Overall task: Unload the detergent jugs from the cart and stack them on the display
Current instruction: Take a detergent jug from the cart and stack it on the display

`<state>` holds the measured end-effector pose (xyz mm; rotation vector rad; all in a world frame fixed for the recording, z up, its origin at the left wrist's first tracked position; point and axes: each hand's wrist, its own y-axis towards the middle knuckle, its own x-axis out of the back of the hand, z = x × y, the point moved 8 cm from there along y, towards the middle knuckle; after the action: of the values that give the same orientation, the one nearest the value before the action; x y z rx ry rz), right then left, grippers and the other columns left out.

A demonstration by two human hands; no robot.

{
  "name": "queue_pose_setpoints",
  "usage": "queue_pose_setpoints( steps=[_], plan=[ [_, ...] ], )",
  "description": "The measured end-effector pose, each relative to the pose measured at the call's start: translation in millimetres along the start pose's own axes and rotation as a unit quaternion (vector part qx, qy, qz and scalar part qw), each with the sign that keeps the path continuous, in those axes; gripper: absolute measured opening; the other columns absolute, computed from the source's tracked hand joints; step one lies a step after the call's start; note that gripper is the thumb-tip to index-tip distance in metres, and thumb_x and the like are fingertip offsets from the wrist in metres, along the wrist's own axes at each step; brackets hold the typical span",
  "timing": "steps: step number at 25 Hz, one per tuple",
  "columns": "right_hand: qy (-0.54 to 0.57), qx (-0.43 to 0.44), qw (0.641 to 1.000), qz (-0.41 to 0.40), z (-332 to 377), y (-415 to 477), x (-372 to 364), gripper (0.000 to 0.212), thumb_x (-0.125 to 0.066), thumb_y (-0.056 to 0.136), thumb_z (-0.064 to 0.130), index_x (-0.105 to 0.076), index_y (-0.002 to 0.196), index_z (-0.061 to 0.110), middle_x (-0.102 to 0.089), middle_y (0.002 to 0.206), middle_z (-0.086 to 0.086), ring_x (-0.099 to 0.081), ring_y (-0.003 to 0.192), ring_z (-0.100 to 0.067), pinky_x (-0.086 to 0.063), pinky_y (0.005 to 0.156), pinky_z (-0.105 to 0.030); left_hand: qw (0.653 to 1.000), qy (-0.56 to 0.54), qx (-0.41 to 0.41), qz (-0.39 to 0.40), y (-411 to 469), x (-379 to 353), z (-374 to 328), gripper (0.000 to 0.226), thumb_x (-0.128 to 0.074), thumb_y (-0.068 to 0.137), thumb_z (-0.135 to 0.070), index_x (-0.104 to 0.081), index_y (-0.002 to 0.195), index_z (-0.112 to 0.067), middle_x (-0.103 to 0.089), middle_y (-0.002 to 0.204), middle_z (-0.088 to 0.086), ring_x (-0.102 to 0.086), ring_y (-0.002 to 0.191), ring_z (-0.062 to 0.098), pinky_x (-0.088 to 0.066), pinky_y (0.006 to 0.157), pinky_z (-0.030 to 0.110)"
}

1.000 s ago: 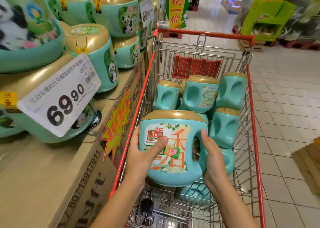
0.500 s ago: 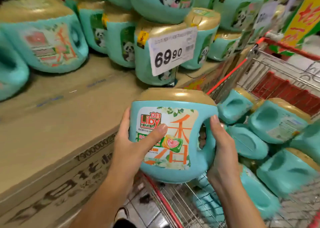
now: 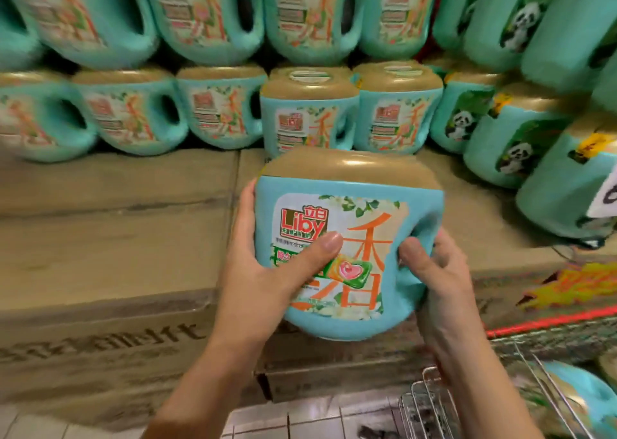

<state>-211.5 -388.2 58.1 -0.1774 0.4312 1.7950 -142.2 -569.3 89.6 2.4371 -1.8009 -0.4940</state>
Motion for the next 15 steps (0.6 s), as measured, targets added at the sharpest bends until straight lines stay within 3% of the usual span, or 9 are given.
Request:
queue_pose_setpoints(
  steps=[3,7,11,13,15],
  plan=[
    [-0.030,-0.010,0.999,0.022,-19,19,-49,0.084,-0.092,0.043,0.050,-0.060,0.110,0.012,-0.072,0.100,-0.009,-0.071,0.086,-0.021,-0.057,0.070,-0.031,0.999,0.030,-0.036,-0.025,11,52,-13,0.078,-0.085,0.063,-0.030,-0.049,0.132,-0.037,-0.074,0.109,-0.003,-0.073,0.093,0.017,-0.059,0.068,0.026],
    [-0.038,0.007,0.998,0.054,-37,40,-101,0.096,-0.090,0.038,0.058,-0.056,0.116,0.015,-0.073,0.099,0.004,-0.070,0.090,-0.012,-0.056,0.071,-0.024,0.993,0.079,-0.066,-0.056,29,112,-8,0.093,-0.086,0.059,-0.040,-0.041,0.141,-0.038,-0.069,0.119,-0.010,-0.069,0.104,0.012,-0.059,0.077,0.026],
    [-0.111,0.021,0.990,0.080,-54,60,-129,0.103,-0.089,0.041,0.056,-0.051,0.130,0.023,-0.062,0.127,-0.003,-0.060,0.115,-0.011,-0.052,0.091,-0.024,0.991,0.094,-0.082,-0.053,53,149,2,0.106,-0.088,0.056,-0.045,-0.028,0.144,-0.049,-0.059,0.130,-0.026,-0.061,0.115,0.001,-0.053,0.087,0.018],
    [-0.203,0.025,0.977,0.053,-62,75,-130,0.089,-0.084,0.051,0.048,-0.049,0.131,0.031,-0.053,0.133,-0.006,-0.053,0.117,-0.008,-0.046,0.092,-0.012,0.989,0.115,-0.080,-0.047,68,159,6,0.106,-0.087,0.053,-0.053,-0.024,0.138,-0.061,-0.052,0.131,-0.037,-0.055,0.119,-0.008,-0.048,0.088,0.010],
    [-0.248,0.040,0.967,0.038,-68,89,-134,0.073,-0.084,0.062,0.039,-0.046,0.125,0.035,-0.053,0.129,-0.005,-0.052,0.110,-0.003,-0.042,0.080,-0.003,0.985,0.144,-0.082,-0.051,83,171,10,0.110,-0.086,0.053,-0.055,-0.023,0.144,-0.055,-0.050,0.133,-0.036,-0.052,0.121,-0.009,-0.048,0.092,0.012]
  ],
)
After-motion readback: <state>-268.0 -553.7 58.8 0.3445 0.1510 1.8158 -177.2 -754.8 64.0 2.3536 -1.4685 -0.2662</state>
